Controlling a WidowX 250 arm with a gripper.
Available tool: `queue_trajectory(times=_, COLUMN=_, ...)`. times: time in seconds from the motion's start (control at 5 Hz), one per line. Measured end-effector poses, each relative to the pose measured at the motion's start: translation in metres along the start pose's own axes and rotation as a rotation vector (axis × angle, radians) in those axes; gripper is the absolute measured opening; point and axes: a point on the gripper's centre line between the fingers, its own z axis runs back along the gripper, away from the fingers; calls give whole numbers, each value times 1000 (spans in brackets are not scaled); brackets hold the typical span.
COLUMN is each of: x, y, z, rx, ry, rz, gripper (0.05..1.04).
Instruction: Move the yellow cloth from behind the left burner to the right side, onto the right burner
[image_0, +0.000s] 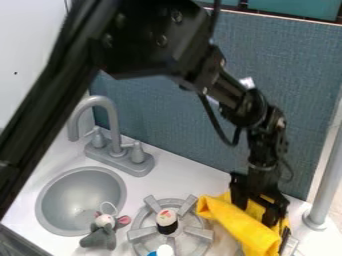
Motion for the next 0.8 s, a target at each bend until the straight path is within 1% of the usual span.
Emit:
queue_trajectory(times=0.2, x=15, y=7, z=43, rx=57, ry=-115, rz=54, gripper=1000)
queue_trajectory(times=0.4, x=4, y=14, z=83, rx=105, ry=-137, rz=72, gripper=1000)
queue_trajectory(times=0.6, x=-41, y=20, z=95, rx=159, ry=18, rz=75, gripper=1000)
queue_trajectory(times=0.8, x=-89, y=27, z=100, rx=216, ry=159, rz=79, gripper=1000)
